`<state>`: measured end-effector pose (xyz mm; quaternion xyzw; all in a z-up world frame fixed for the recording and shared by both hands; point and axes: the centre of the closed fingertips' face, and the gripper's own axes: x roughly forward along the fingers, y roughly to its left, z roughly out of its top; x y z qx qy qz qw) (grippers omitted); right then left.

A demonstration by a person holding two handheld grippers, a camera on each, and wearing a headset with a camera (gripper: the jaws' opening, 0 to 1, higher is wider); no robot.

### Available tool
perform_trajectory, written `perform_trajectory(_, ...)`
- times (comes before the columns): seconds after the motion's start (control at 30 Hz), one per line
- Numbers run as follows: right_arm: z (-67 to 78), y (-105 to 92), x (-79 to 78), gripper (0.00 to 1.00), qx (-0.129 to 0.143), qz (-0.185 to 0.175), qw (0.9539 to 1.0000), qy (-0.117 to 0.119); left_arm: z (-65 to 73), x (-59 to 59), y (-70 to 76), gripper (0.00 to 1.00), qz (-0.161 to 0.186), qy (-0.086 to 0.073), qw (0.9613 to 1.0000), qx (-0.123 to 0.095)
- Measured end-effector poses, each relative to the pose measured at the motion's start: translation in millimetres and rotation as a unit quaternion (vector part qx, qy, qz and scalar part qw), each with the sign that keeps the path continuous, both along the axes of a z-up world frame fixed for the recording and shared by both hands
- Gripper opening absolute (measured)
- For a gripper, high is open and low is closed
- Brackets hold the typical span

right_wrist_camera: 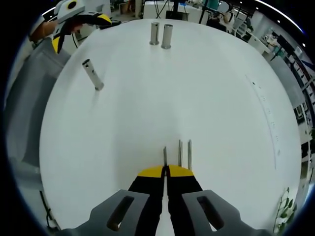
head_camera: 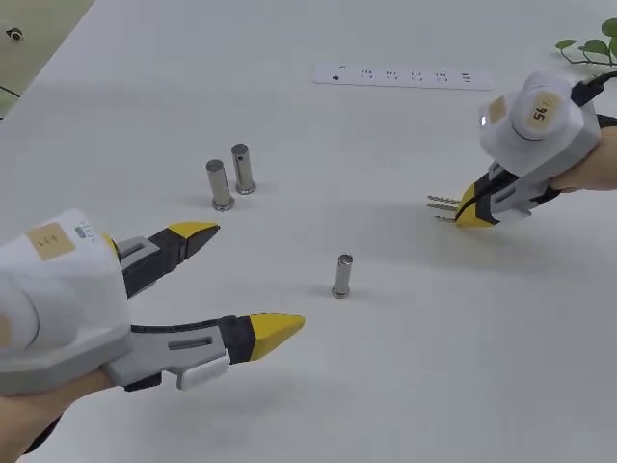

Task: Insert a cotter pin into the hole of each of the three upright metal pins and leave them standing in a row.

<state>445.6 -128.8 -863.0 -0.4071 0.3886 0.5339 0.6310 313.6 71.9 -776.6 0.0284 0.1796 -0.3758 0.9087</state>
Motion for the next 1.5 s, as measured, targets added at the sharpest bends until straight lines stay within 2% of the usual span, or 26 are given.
perform_trajectory(0.27,5.6,-3.7,-9.0,0.02,0.001,-0.002,0.9999,-0.011,2.1,-0.2,-2.3,0.75,0.0,0.001,1.0,-0.006)
perform_trajectory(0.5,17.0,0.0,-17.8,0.02,0.009,0.009,0.9995,-0.029,2.8,-0.1,-2.5,0.72,0.007,0.01,0.9998,-0.014)
perform_trajectory(0.73,36.1,14.6,-30.0,0.02,0.028,0.033,0.9977,-0.052,5.6,-0.4,-4.3,0.69,0.011,0.014,0.9996,-0.024)
perform_trajectory(1.0,54.1,33.8,-47.1,0.02,0.042,0.069,0.9944,-0.069,7.8,-4.0,-10.8,0.65,0.007,0.021,0.9992,-0.033)
perform_trajectory(1.37,76.3,61.8,-72.5,0.02,0.066,0.112,0.9875,-0.09,12.1,-8.2,-20.3,0.58,-0.004,0.032,0.9986,-0.043)
perform_trajectory(1.5,85.0,71.8,-82.0,0.02,0.078,0.125,0.9842,-0.099,13.6,-8.3,-23.9,0.55,-0.006,0.04,0.9978,-0.052)
